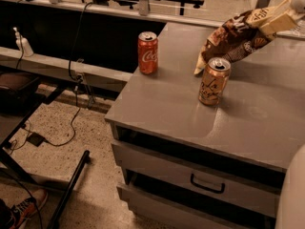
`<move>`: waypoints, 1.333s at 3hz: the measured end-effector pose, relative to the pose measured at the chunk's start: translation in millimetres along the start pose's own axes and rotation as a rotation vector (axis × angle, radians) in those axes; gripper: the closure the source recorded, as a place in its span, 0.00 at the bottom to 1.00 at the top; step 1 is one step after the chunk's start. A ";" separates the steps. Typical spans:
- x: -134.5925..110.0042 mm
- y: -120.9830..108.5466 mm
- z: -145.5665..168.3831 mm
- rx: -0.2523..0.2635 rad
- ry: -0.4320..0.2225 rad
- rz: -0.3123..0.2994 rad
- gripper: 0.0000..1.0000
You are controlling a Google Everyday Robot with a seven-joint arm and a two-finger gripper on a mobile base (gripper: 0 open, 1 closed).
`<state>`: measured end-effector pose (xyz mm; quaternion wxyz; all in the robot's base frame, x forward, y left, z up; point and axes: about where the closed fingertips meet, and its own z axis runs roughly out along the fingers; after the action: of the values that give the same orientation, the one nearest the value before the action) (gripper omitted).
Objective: Move brown chip bag near orange can
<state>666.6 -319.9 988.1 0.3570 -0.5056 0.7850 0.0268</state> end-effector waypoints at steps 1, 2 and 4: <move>3.1 15.7 12.1 -0.061 -0.036 0.033 1.00; 3.6 35.2 14.9 -0.113 -0.061 0.048 1.00; 16.5 68.5 -3.3 -0.153 -0.057 0.076 1.00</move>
Offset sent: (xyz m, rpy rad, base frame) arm -0.0635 0.0386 -0.0393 0.1420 0.1253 0.0836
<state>605.3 -300.6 959.0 0.3381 -0.5003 0.7889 0.1145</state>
